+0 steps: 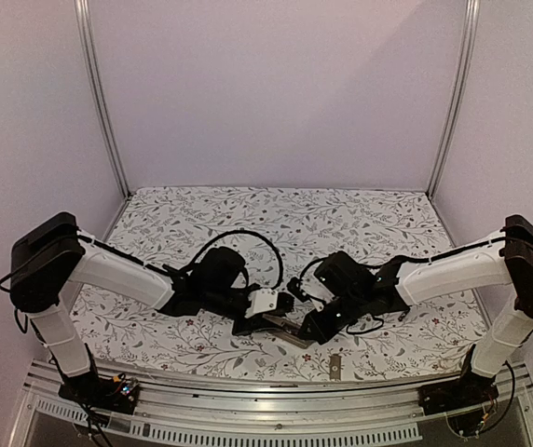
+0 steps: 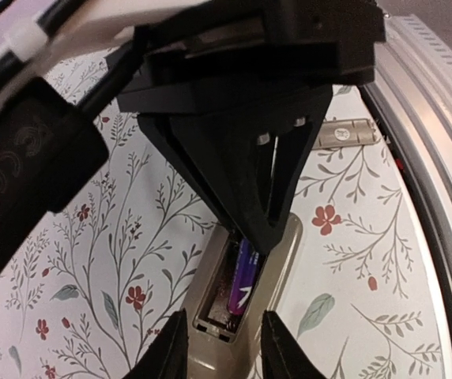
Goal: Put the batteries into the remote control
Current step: Place the battery in the battery compartment.
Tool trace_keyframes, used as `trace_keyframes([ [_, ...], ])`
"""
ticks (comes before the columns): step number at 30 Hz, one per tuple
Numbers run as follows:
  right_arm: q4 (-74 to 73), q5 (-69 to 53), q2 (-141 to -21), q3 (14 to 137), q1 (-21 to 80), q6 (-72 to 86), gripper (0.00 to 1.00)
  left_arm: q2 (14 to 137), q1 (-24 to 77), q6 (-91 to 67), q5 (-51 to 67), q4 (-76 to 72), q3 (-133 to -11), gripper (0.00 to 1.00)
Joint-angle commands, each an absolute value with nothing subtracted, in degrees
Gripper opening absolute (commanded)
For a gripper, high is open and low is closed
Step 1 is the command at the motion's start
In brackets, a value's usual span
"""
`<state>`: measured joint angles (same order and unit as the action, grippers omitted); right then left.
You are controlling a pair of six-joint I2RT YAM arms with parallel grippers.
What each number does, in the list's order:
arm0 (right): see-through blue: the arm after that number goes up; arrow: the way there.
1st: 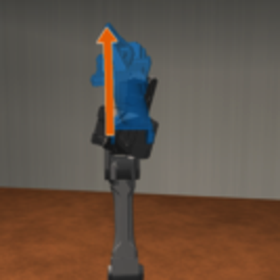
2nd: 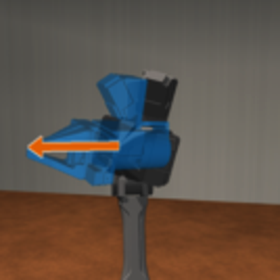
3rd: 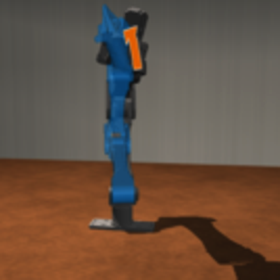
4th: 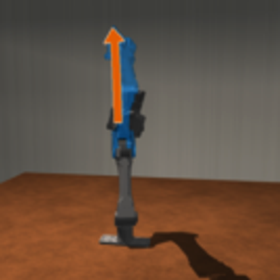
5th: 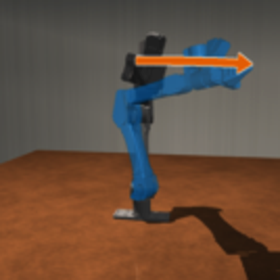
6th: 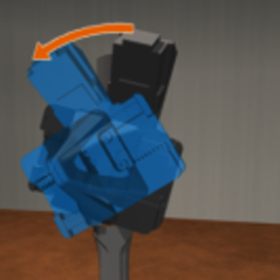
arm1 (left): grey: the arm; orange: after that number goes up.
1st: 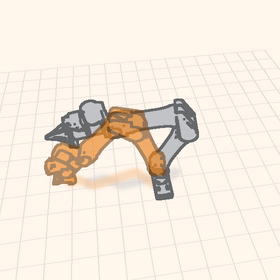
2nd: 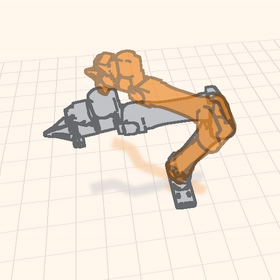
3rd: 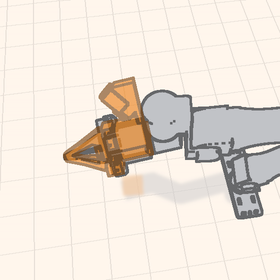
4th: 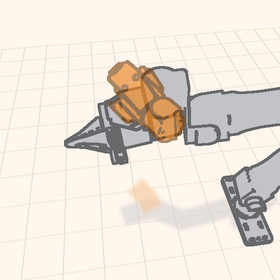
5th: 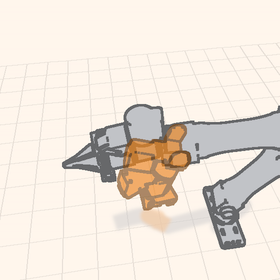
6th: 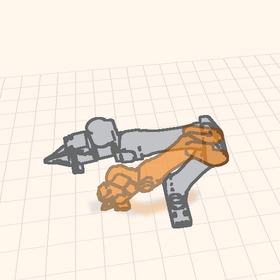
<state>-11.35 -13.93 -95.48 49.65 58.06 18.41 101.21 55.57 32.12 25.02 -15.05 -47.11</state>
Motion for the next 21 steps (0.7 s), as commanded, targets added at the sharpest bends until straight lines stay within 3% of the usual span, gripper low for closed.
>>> trace_keyframes([
  [1, -10.73, -16.05, -96.85, 49.89, 57.92, 15.67, 0.00, 100.71, 55.29, 33.70, 26.10, -15.46, -45.80, 0.32],
  [21, -8.35, -15.23, -99.70, 51.21, 58.01, 22.41, 0.00, 106.74, 58.16, 35.63, 27.49, -16.89, -48.65, 0.27],
])
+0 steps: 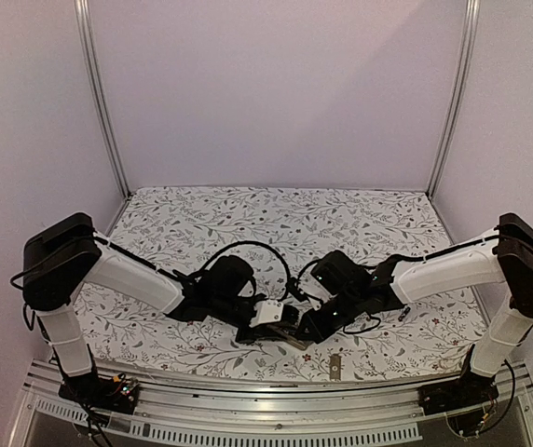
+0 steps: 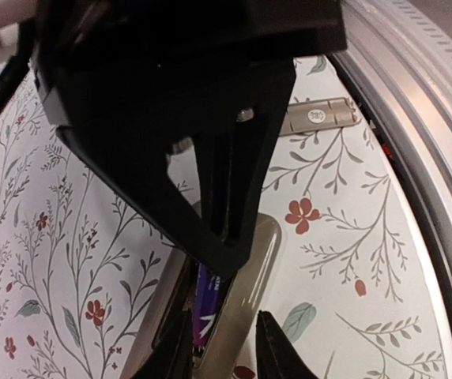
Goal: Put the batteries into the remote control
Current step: Place the battery in the battery compartment.
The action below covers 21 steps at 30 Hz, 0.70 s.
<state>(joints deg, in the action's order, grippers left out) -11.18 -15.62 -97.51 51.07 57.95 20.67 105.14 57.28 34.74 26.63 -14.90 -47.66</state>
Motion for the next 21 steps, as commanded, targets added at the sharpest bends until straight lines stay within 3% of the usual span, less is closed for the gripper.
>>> trace_keyframes([
  [1, -8.35, -15.24, -99.75, 51.12, 58.01, 22.41, 0.00, 106.85, 58.15, 35.67, 27.56, -17.15, -48.61, 0.26],
  [21, -6.12, -14.50, -99.18, 50.14, 58.01, 21.99, 0.00, 109.52, 59.15, 35.23, 26.25, -17.71, -50.38, 0.13],
])
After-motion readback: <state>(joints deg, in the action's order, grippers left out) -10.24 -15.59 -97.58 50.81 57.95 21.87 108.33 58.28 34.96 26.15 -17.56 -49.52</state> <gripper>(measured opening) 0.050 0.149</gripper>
